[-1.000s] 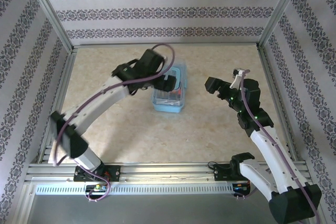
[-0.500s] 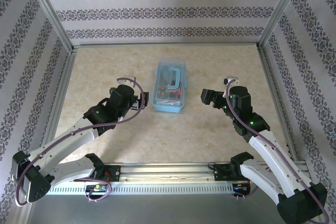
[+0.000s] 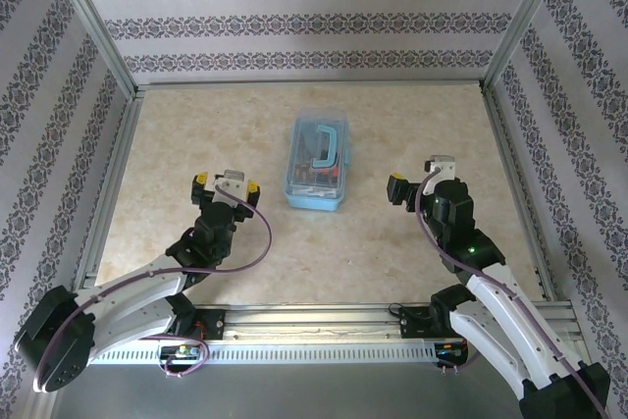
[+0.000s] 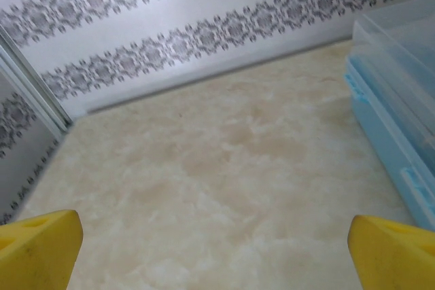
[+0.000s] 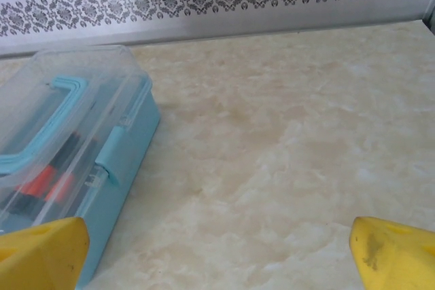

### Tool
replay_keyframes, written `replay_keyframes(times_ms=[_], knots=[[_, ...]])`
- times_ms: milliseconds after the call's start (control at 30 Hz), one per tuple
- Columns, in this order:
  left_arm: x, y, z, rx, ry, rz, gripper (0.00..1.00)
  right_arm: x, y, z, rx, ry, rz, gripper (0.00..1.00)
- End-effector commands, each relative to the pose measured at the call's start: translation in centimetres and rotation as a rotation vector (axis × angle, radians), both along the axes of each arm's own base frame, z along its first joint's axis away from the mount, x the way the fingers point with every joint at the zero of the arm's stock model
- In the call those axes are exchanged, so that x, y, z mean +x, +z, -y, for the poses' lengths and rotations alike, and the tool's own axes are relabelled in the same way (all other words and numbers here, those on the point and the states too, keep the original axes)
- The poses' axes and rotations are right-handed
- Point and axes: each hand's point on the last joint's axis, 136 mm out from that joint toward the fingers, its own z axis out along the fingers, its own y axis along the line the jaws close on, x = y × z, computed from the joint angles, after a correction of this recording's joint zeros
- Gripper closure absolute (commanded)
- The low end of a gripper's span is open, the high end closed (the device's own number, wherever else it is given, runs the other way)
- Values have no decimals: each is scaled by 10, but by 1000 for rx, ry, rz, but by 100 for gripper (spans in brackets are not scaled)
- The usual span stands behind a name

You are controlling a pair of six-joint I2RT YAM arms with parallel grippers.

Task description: Pack the tool kit

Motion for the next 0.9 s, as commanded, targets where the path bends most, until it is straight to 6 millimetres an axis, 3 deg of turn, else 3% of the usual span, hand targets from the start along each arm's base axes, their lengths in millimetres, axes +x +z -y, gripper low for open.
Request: replay_keyframes(times_ms=[0,133,267,533,867], knots=[[5,20,-23,31,92,149,0,2,1,-7,-113,84,64,2],[18,-6,-49,19,140,109,0,1,-5,-24,-203,214,118,2],[30,-29,-71,-63,179,85,0,4,-16,-23,-260,222,163,2],[62,-52,-90,-66,201,109,1,6,-38,-20,-340,221,232,2],[79,-79,-104,-205,147,-37,1,11,-43,-14,-304,195,246,2]])
